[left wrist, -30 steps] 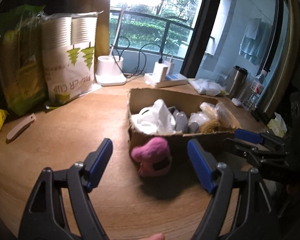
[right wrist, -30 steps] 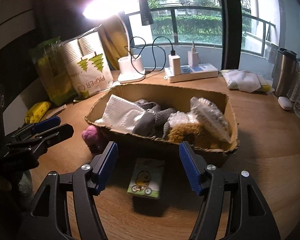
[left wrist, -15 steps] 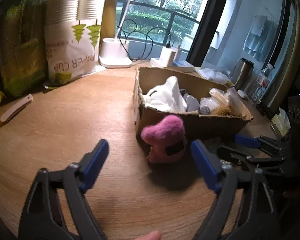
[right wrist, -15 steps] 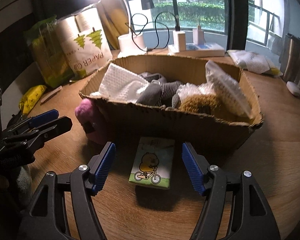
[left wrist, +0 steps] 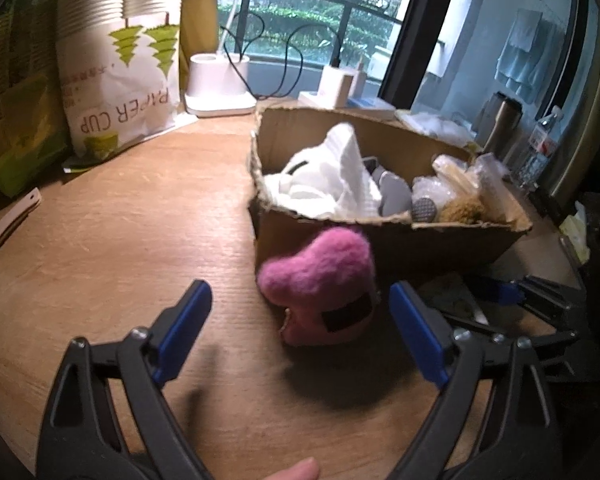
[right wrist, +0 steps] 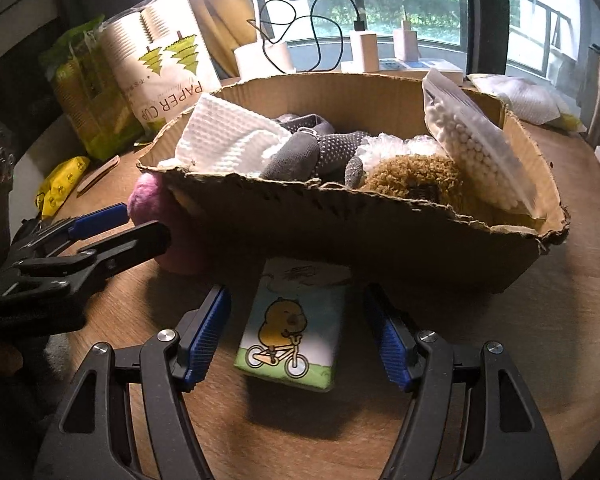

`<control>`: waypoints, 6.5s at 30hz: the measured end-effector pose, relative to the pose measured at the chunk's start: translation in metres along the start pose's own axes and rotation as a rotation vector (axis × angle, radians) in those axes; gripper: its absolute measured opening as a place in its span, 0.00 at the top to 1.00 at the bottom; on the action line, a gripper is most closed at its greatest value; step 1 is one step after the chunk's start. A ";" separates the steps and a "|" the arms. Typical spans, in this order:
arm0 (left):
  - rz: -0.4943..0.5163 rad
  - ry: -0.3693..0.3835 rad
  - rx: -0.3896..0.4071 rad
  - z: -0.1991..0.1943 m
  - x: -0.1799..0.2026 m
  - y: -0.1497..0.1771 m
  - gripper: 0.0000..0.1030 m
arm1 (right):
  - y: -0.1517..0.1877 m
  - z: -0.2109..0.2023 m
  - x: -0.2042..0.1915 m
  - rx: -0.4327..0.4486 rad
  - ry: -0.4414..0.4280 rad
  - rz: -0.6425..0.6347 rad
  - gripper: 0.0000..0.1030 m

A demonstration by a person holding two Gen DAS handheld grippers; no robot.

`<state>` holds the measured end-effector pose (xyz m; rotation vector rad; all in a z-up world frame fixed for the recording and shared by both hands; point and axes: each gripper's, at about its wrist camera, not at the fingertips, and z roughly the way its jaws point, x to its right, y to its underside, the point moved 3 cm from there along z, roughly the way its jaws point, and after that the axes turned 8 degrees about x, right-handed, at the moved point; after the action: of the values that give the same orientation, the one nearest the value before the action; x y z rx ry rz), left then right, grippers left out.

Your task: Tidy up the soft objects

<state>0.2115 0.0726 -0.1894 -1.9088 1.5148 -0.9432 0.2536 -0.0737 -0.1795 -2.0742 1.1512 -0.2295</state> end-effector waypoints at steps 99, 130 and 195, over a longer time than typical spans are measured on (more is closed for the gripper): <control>0.144 0.150 0.052 0.006 0.098 -0.072 0.65 | -0.062 -0.066 0.077 0.215 0.009 0.024 0.45; 0.039 0.090 0.106 -0.012 0.037 -0.079 0.36 | -0.085 -0.046 0.047 0.207 0.023 -0.026 0.45; 0.019 0.090 0.227 -0.091 0.038 -0.044 0.23 | -0.052 -0.084 0.009 0.234 0.059 -0.035 0.33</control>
<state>0.1719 0.0478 -0.0915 -1.7092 1.4061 -1.1542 0.2527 -0.1074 -0.0863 -1.8925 1.0691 -0.4247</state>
